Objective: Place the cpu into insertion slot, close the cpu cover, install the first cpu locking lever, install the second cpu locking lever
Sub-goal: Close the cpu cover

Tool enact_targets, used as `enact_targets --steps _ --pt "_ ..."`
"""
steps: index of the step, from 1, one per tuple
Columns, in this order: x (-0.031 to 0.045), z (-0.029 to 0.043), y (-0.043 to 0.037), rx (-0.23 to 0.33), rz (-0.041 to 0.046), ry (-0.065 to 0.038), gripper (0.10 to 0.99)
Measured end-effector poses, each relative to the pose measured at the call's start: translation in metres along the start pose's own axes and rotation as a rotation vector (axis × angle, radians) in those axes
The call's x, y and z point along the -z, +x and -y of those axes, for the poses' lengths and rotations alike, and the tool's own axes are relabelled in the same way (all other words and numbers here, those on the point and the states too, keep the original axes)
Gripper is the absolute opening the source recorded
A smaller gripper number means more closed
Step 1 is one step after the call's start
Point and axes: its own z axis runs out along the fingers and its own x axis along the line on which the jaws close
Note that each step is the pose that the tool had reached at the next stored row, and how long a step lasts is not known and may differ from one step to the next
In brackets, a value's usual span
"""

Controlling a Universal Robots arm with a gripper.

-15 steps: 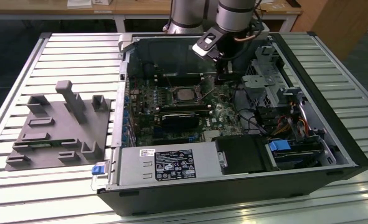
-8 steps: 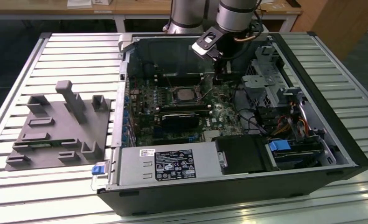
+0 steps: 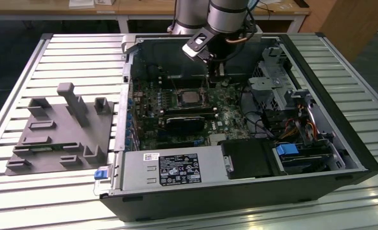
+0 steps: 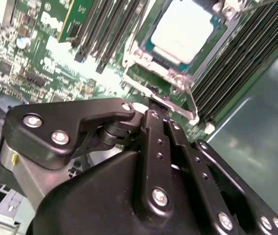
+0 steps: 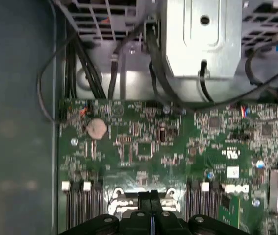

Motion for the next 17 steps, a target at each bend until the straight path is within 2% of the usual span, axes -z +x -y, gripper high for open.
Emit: enact_targets --steps 5,14,17 --pt "-0.0002 0.0081 0.0000 0.000 0.0000 0.000 0.102" --pt "-0.0005 0.0152 0.0000 0.000 -0.0001 0.000 0.102" --pt "-0.0007 0.0206 0.0000 0.000 -0.0004 -0.001 0.102"
